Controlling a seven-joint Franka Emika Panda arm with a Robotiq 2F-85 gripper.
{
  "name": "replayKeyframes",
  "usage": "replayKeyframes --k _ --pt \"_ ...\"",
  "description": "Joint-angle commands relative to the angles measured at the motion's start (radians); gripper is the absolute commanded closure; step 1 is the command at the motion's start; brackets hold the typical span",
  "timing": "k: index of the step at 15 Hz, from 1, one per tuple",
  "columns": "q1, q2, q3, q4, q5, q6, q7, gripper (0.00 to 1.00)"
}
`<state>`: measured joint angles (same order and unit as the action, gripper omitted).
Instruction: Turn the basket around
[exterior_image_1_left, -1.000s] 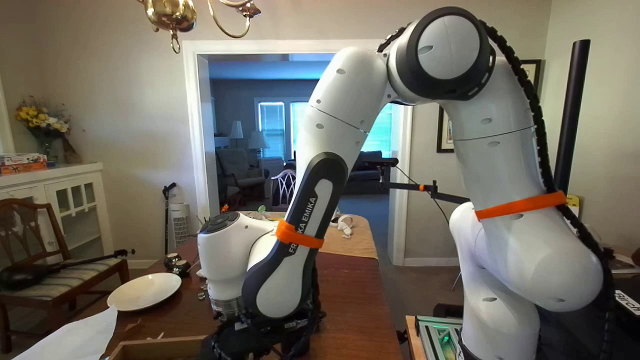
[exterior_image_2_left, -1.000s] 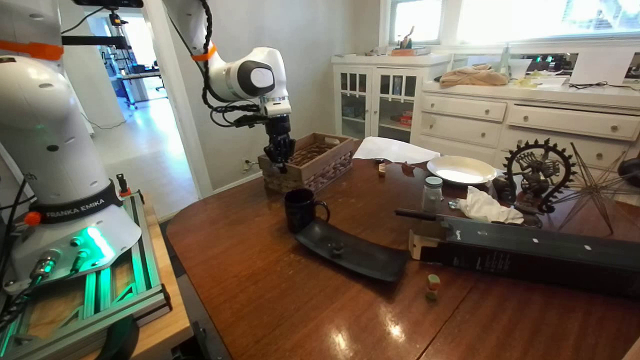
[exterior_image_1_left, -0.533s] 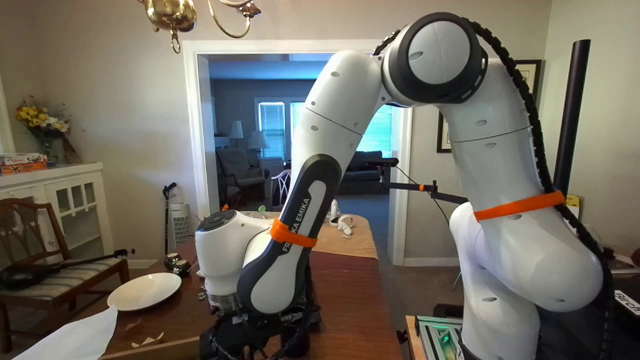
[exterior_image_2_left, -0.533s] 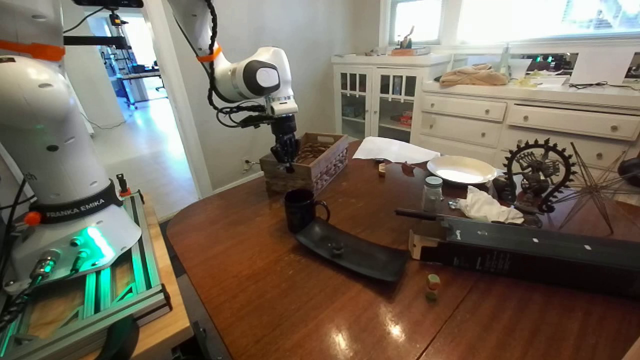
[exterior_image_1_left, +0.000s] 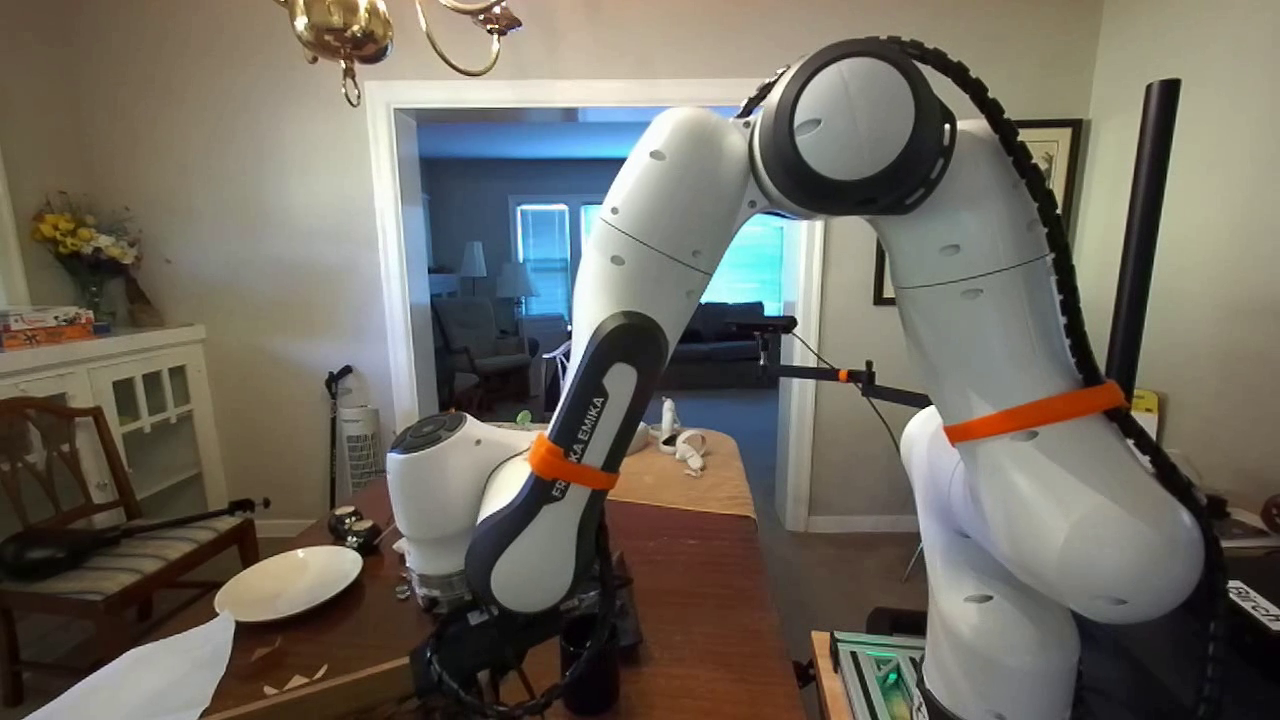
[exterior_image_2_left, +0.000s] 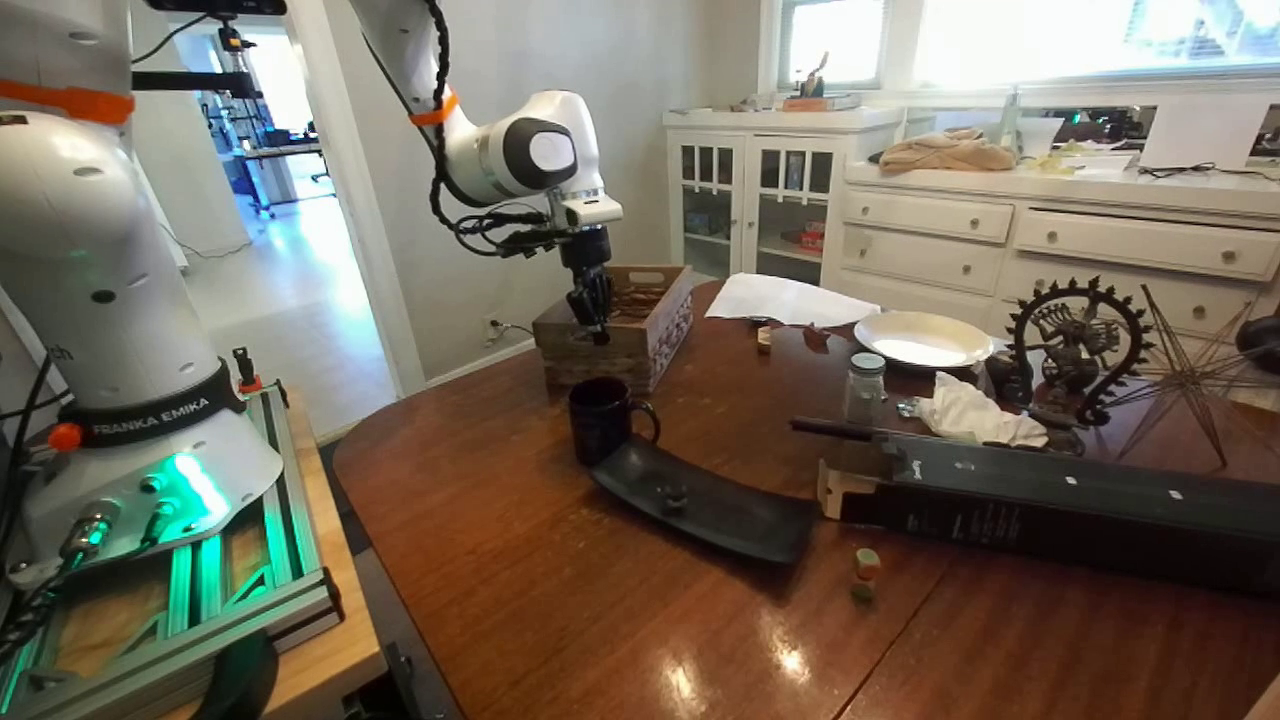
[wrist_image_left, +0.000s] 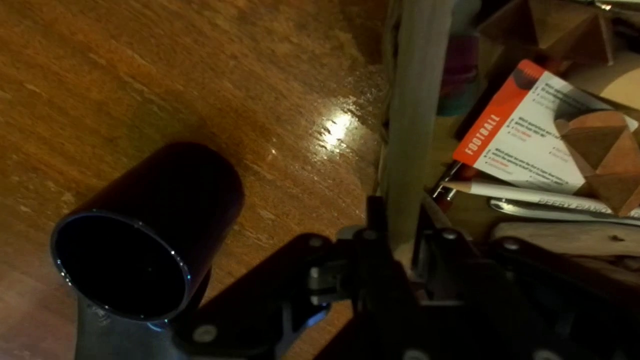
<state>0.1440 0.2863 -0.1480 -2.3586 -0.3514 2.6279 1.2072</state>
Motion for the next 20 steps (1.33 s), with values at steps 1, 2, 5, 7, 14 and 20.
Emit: replayKeyframes --k 1,2,5,7,14,20 --pt "-0.003 0.014 -0.019 0.014 -0.059 0.018 -0.068 0.97" --pt "-0.001 0.019 -0.025 0.018 -0.071 0.019 -0.083 0.97" --pt "-0.001 0.029 -0.038 0.033 -0.086 0.016 -0.116 0.97" --pt "0.0 0.034 -0.042 0.042 -0.083 0.017 -0.131 0.73" --pt "0.027 0.021 -0.053 0.049 -0.084 -0.008 -0.077 0.16" --pt "0.04 0.003 -0.009 0.057 0.018 -0.112 0.067 0.0"
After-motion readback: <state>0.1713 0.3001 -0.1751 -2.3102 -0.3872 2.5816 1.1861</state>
